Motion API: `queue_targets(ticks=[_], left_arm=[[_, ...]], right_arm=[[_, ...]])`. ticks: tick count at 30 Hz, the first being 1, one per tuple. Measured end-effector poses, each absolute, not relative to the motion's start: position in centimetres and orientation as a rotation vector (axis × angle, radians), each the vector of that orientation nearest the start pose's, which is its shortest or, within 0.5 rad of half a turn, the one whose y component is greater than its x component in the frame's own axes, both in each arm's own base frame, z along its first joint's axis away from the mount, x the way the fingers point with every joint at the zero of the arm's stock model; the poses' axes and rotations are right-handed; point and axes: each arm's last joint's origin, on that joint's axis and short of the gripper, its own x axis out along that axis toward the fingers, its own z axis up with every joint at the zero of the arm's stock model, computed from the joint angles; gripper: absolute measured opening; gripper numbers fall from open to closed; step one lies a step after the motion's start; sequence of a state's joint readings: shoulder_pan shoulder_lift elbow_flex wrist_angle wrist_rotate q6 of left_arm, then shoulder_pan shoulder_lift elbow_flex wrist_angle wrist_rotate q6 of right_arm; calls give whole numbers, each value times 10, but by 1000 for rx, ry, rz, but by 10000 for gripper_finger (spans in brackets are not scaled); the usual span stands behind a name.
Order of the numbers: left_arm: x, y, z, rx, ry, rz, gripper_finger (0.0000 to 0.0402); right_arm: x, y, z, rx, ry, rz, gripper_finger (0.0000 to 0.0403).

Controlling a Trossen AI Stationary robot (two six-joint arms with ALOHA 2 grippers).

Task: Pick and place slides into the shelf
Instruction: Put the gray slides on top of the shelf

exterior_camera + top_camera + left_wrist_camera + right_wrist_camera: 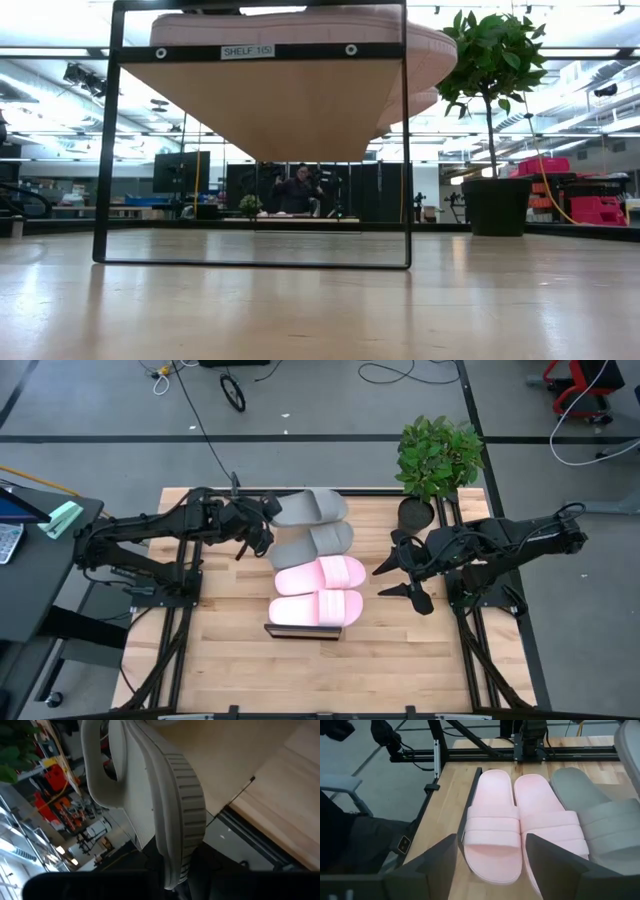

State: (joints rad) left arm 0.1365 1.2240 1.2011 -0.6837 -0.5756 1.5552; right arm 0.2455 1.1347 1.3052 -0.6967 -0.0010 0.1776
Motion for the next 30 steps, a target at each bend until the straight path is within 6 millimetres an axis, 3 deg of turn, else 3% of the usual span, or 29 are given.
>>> queue_targets(ticks=[15, 30], left_arm=[[249, 31, 350, 1571, 945, -52, 52], [251, 48, 354, 1552, 878, -40, 52]], right_arm=[[217, 54, 395, 112, 542, 192, 229], [217, 53, 395, 21, 529, 164, 227]])
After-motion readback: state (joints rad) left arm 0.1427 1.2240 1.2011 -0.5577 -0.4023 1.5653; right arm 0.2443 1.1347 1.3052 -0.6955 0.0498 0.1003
